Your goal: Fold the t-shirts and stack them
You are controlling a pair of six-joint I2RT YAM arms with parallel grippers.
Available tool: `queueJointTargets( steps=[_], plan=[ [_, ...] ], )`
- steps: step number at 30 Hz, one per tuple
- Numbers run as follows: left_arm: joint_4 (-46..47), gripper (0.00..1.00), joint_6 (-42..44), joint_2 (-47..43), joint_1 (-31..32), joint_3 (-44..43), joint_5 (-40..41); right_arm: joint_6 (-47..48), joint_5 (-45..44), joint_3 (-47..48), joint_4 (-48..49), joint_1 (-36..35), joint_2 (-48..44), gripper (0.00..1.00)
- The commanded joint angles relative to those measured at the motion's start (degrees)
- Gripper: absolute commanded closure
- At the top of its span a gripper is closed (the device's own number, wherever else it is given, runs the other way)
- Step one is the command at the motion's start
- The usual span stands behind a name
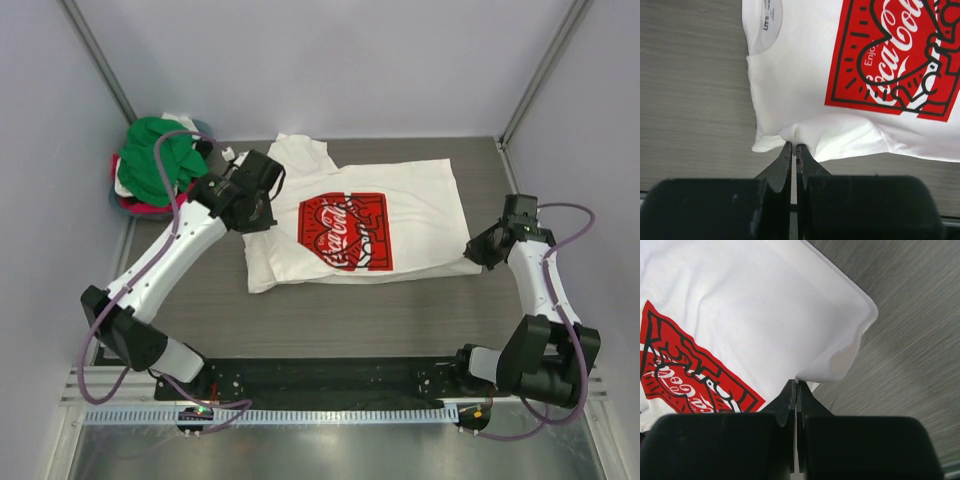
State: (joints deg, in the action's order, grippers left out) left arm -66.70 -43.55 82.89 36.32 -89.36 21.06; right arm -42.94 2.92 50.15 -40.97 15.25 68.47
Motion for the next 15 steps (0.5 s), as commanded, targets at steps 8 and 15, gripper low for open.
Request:
queueJointTargets(
  steps=[8, 15],
  plan=[
    [4.12, 1.0, 14.28, 17.2, -10.29, -16.27, -6.46, 1.28, 2.44, 13.03, 4.41, -1.0, 15.11, 0.99],
    [3.24, 1.0, 17.88, 28.26, -13.72, -26.29, -8.58, 0.93, 2.53, 20.5, 5.29, -1.97, 25.39, 0.99]
  ],
)
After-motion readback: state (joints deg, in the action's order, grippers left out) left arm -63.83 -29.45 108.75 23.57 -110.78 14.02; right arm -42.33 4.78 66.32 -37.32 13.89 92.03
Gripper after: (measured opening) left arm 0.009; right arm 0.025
